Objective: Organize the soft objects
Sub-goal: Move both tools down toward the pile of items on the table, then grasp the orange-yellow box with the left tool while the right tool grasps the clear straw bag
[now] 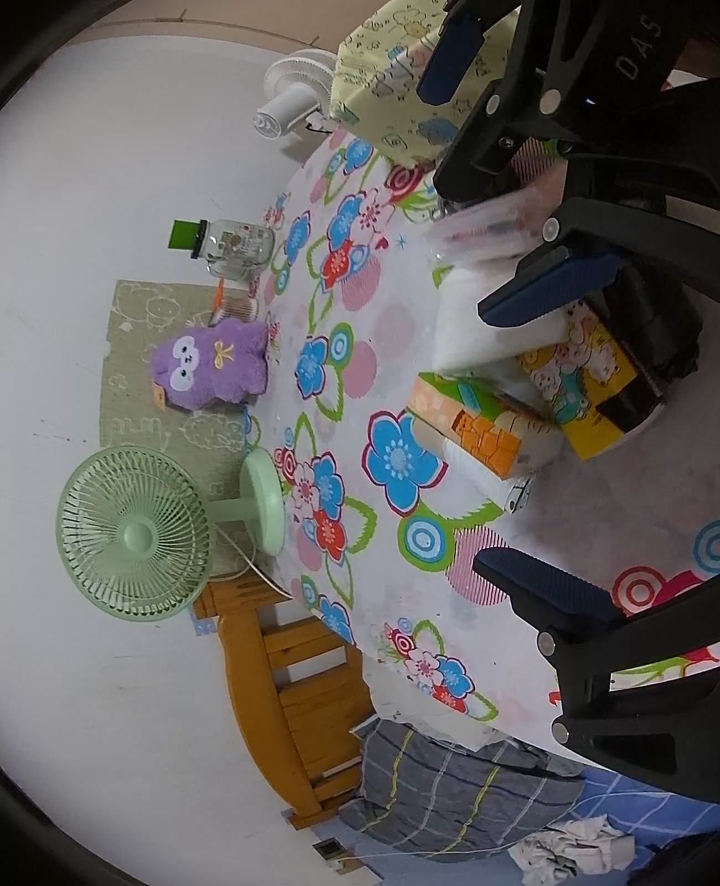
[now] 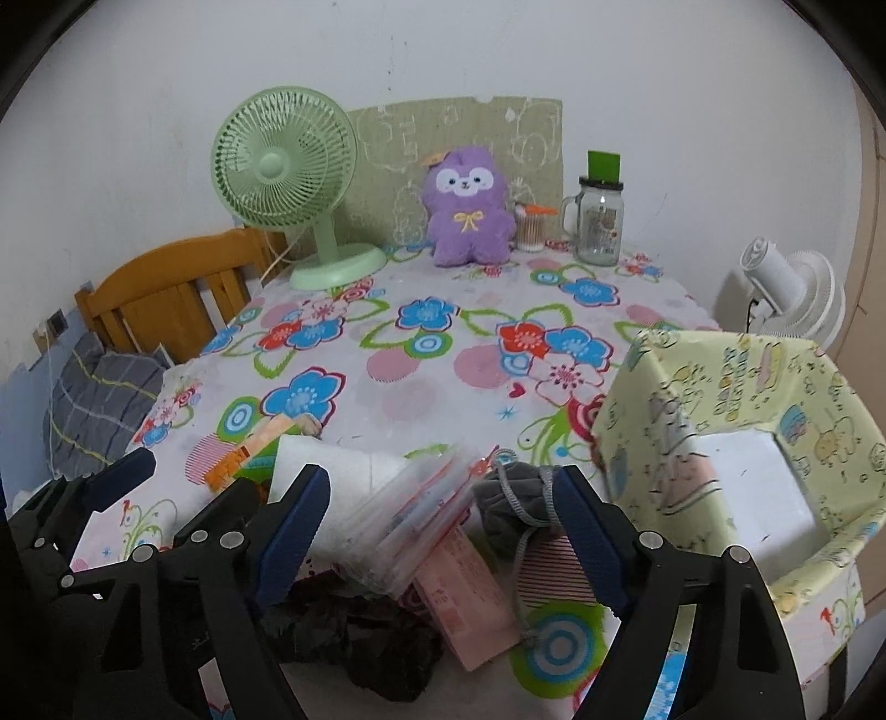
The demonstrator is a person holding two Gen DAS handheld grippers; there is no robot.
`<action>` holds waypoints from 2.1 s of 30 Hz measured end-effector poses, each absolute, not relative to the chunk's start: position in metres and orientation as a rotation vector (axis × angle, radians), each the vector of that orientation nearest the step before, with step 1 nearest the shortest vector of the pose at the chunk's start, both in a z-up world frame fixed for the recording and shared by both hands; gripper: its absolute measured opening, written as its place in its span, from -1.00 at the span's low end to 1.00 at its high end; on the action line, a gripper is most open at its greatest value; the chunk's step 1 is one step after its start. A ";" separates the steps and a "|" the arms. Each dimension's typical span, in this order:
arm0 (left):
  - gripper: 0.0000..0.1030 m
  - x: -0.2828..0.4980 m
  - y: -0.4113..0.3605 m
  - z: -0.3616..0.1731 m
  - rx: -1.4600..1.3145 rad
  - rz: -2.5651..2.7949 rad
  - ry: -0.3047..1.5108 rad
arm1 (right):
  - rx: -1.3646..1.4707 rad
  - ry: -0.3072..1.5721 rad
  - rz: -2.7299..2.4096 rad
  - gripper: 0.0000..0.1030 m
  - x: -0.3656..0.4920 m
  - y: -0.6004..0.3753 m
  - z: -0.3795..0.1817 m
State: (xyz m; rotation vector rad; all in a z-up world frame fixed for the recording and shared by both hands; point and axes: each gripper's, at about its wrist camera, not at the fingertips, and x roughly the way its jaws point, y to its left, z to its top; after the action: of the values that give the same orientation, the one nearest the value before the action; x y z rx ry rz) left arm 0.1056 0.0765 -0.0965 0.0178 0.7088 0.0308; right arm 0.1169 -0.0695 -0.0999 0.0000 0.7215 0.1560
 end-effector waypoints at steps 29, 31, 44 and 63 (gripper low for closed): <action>-0.49 0.140 0.084 -0.130 -0.017 -0.025 0.805 | 0.011 0.909 0.140 -0.37 0.158 -0.052 -0.143; -0.56 0.140 0.083 -0.129 -0.020 -0.028 0.808 | 0.008 0.902 0.140 -0.45 0.158 -0.052 -0.141; -0.61 0.130 0.078 -0.112 -0.007 -0.009 0.763 | 0.036 0.851 0.177 -0.61 0.147 -0.057 -0.123; -0.61 0.105 0.064 -0.066 0.012 -0.011 0.665 | 0.051 0.749 0.214 -0.61 0.126 -0.064 -0.075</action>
State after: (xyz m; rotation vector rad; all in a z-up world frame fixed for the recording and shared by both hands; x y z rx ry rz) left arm 0.1047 0.0641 -0.0658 0.0118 0.6650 -0.0109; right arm 0.1262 -0.0637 -0.0754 0.0511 0.7486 0.2139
